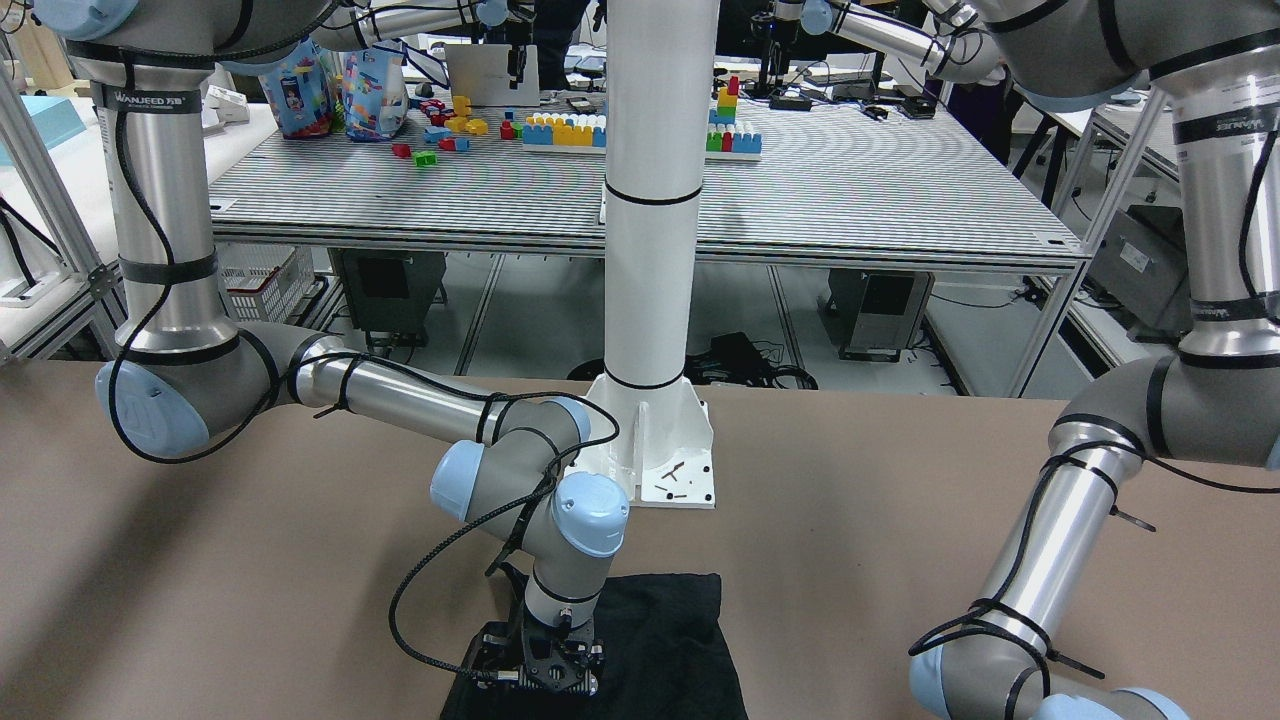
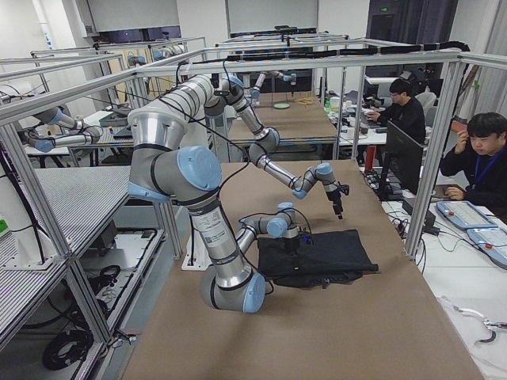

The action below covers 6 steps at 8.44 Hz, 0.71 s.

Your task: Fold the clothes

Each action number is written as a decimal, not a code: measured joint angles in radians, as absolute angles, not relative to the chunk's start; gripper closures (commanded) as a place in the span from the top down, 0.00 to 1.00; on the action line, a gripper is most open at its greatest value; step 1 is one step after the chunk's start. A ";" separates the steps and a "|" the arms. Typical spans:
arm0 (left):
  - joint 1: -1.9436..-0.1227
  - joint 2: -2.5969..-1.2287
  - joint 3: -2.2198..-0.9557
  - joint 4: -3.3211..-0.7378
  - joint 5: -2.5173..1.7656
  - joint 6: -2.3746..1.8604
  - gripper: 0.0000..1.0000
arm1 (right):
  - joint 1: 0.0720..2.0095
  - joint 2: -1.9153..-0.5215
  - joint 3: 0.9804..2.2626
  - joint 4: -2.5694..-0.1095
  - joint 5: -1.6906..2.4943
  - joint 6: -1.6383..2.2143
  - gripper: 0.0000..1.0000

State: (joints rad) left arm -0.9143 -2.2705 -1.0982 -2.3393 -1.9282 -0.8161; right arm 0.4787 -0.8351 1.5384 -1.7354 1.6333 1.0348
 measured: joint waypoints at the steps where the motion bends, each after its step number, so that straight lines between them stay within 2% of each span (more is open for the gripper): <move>1: -0.914 -2.271 -1.098 -2.339 -1.928 -0.816 1.00 | 0.489 -0.849 1.540 -1.735 1.635 1.000 0.95; 3: -0.914 -2.271 -1.098 -2.339 -1.928 -0.816 1.00 | 0.527 -0.884 1.551 -1.733 1.656 0.914 0.95; 6: -0.914 -2.270 -1.098 -2.339 -1.928 -0.816 1.00 | 0.602 -0.990 1.667 -1.736 1.728 0.787 0.95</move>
